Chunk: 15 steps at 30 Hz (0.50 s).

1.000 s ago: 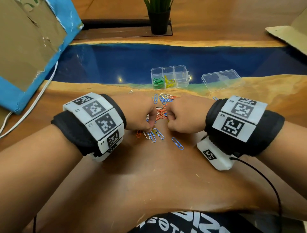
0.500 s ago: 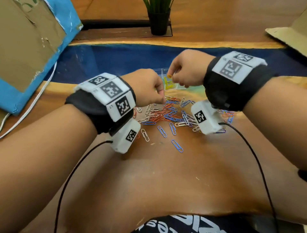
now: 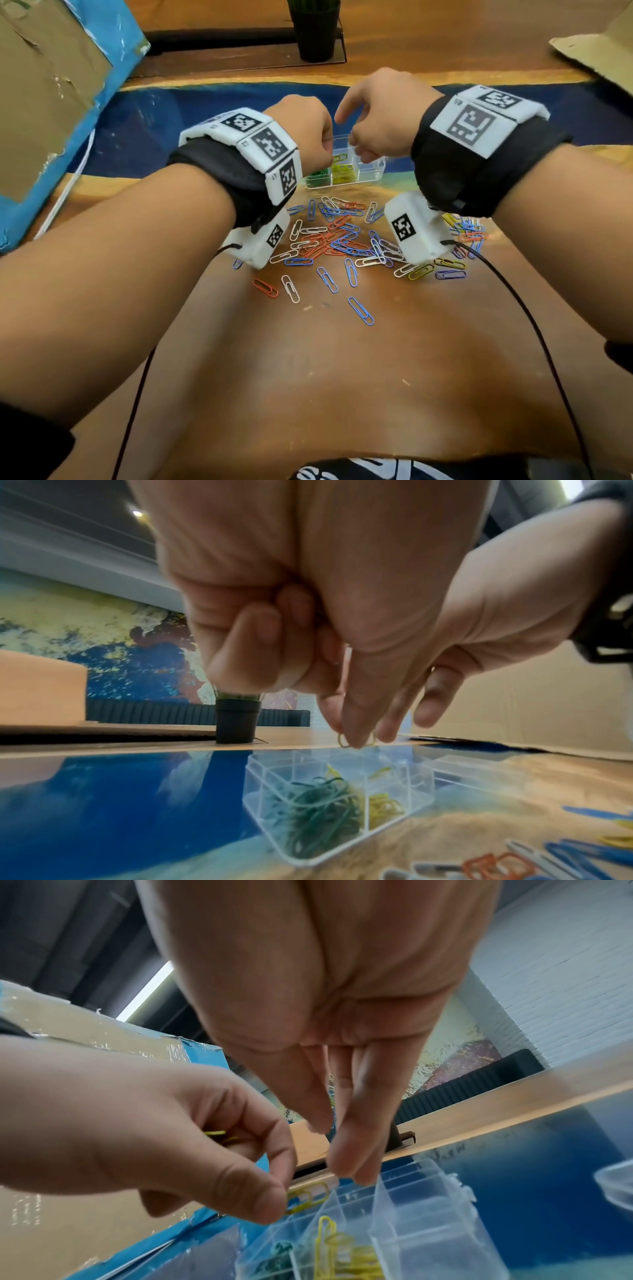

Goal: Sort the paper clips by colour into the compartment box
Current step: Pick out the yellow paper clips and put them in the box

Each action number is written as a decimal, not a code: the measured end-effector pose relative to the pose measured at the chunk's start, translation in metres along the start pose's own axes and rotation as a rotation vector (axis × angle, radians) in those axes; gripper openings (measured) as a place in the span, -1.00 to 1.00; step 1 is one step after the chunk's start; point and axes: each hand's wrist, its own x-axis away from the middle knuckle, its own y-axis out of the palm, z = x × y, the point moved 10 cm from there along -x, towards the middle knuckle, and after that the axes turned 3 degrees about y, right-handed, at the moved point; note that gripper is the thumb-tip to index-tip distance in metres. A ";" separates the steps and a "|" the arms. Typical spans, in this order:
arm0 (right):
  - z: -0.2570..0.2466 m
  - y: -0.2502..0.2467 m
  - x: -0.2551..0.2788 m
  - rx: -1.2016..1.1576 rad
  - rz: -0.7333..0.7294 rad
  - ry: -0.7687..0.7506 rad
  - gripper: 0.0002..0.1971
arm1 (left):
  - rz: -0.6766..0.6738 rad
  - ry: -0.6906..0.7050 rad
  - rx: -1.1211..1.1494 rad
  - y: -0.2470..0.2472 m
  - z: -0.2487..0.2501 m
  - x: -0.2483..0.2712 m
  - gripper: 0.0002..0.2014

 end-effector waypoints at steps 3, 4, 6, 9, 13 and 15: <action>0.007 -0.003 0.003 -0.007 0.004 0.003 -0.64 | -0.001 0.047 -0.035 0.002 0.013 -0.008 -0.88; 0.009 -0.004 0.005 -0.010 0.003 0.002 -0.64 | -0.003 0.061 -0.048 0.003 0.016 -0.011 -0.88; 0.014 -0.005 0.008 -0.023 -0.003 -0.003 -0.64 | -0.022 0.086 -0.073 0.005 0.023 -0.015 -0.90; 0.024 -0.006 0.013 -0.035 -0.013 0.004 -0.68 | -0.089 0.094 -0.084 0.010 0.028 -0.019 -0.90; 0.035 -0.010 0.020 -0.034 -0.007 0.023 -0.73 | -0.136 0.115 -0.082 0.012 0.036 -0.022 -0.82; 0.039 -0.011 0.022 -0.012 -0.001 0.025 -0.71 | -0.139 0.138 -0.080 0.012 0.041 -0.022 -0.78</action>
